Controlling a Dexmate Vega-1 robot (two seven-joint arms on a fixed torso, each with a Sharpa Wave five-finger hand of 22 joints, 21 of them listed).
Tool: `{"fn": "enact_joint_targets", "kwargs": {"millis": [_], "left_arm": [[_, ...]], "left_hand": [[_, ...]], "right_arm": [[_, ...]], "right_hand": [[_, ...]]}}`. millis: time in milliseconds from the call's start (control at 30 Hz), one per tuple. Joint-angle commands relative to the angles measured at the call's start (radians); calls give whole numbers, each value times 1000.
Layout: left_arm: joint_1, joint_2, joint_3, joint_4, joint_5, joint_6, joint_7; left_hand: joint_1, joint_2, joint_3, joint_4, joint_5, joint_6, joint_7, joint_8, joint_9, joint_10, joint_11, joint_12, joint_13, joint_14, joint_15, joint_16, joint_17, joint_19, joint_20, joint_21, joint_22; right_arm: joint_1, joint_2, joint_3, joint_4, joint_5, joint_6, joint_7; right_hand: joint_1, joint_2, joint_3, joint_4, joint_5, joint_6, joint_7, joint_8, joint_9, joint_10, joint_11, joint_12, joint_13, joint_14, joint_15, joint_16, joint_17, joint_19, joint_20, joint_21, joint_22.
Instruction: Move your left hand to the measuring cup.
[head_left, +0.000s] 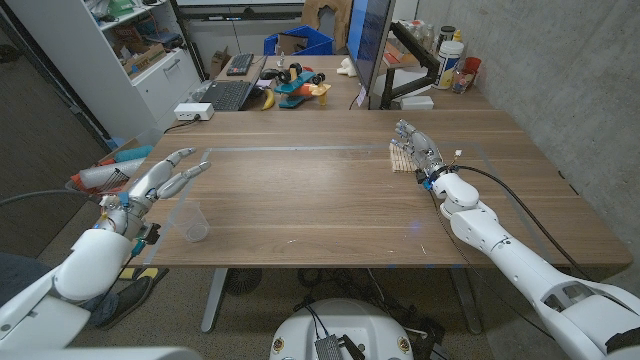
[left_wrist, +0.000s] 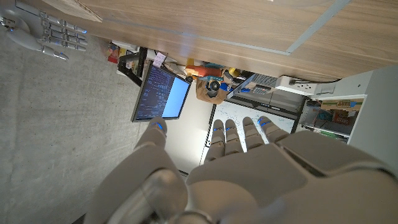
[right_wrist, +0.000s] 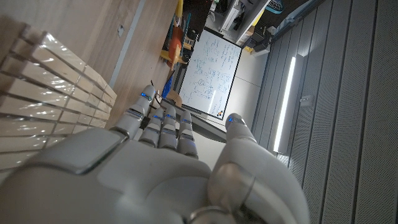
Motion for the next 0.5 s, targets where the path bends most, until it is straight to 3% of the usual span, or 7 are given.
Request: {"fn": "enact_joint_targets", "kwargs": {"millis": [33, 267, 500], "left_arm": [[46, -36, -21, -54, 121, 28, 7], [46, -66, -24, -65, 153, 50, 7], [36, -64, 0, -55, 230, 90, 28]], "left_hand": [[13, 5, 3, -8, -2, 11, 2, 0, 1, 3, 1, 5, 3, 2, -5, 6, 2, -6, -2, 3, 5], [15, 5, 3, -9, -2, 16, 1, 1, 1, 6, -1, 6, 3, 3, -6, 6, 2, -3, -5, 4, 5], [17, 6, 3, -10, -2, 20, -1, 1, 1, 8, -2, 6, 3, 5, -8, 6, 2, -2, -6, 4, 5]], "right_arm": [[-7, -4, 3, -12, 1, 1, -4], [6, -3, -1, 2, 1, -2, 9], [13, -4, 0, 9, 2, 0, 17]], "right_hand": [[5, 12, -6, 0, 7, 3, -8, -4, 1, 9, 0, -4, 3, 11, 2, -5, 2, 11, 2, -7, 4], [5, 12, -7, 0, 7, 3, -8, -4, 1, 9, 0, -4, 3, 11, 2, -6, 1, 12, 3, -9, 4], [6, 13, -7, 0, 7, 3, -9, -4, 1, 10, 1, -4, 3, 11, 3, -6, 1, 13, 2, -12, 5]]}}
